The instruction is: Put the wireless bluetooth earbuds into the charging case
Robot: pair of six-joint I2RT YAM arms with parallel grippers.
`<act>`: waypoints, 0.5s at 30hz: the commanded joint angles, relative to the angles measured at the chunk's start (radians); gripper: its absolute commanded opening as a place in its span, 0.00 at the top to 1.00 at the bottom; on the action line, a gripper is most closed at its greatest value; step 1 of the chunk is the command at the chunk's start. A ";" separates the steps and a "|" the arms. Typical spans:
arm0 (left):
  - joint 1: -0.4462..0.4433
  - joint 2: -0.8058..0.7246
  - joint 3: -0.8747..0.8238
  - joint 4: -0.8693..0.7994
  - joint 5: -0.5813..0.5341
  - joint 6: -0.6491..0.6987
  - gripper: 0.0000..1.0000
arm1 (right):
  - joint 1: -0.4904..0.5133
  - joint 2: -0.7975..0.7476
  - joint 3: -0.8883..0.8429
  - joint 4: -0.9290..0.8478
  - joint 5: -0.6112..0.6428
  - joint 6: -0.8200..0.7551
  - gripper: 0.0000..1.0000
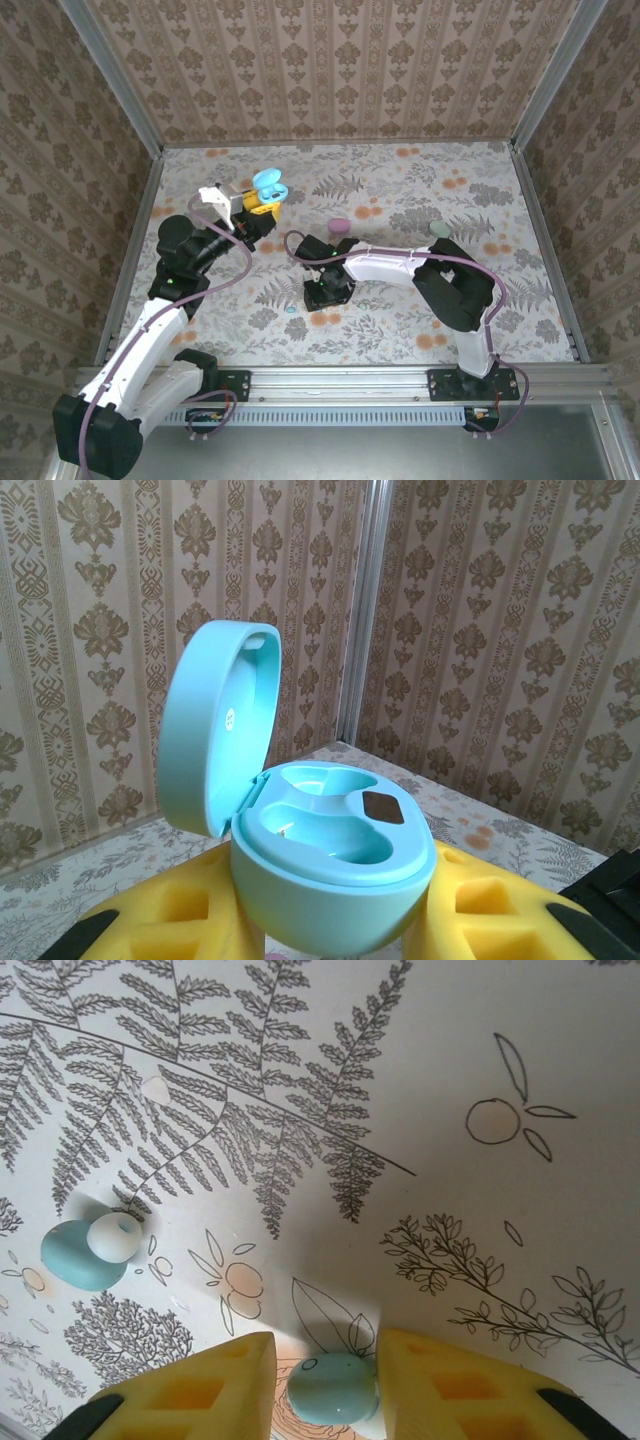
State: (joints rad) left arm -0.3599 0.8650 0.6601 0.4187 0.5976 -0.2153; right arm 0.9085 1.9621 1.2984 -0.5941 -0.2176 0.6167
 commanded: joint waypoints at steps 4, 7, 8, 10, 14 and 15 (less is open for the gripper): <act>-0.007 -0.006 0.036 0.026 0.005 0.014 0.71 | 0.009 -0.017 -0.034 -0.079 0.070 0.106 0.69; -0.006 -0.006 0.036 0.023 0.005 0.014 0.71 | 0.009 -0.051 -0.072 -0.043 0.097 0.173 0.70; -0.007 -0.005 0.035 0.023 0.006 0.014 0.71 | 0.010 -0.061 -0.080 -0.041 0.111 0.189 0.70; -0.006 -0.005 0.035 0.023 0.007 0.014 0.71 | 0.006 -0.085 -0.102 -0.045 0.155 0.234 0.69; -0.008 -0.005 0.035 0.025 0.007 0.014 0.71 | -0.025 -0.140 -0.185 -0.012 0.203 0.336 0.70; -0.007 -0.005 0.036 0.023 0.008 0.014 0.71 | -0.035 -0.158 -0.210 0.000 0.212 0.363 0.69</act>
State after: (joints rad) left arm -0.3607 0.8650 0.6601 0.4187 0.5976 -0.2153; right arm 0.9024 1.8496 1.1522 -0.5732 -0.0937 0.8608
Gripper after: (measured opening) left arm 0.322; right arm 0.304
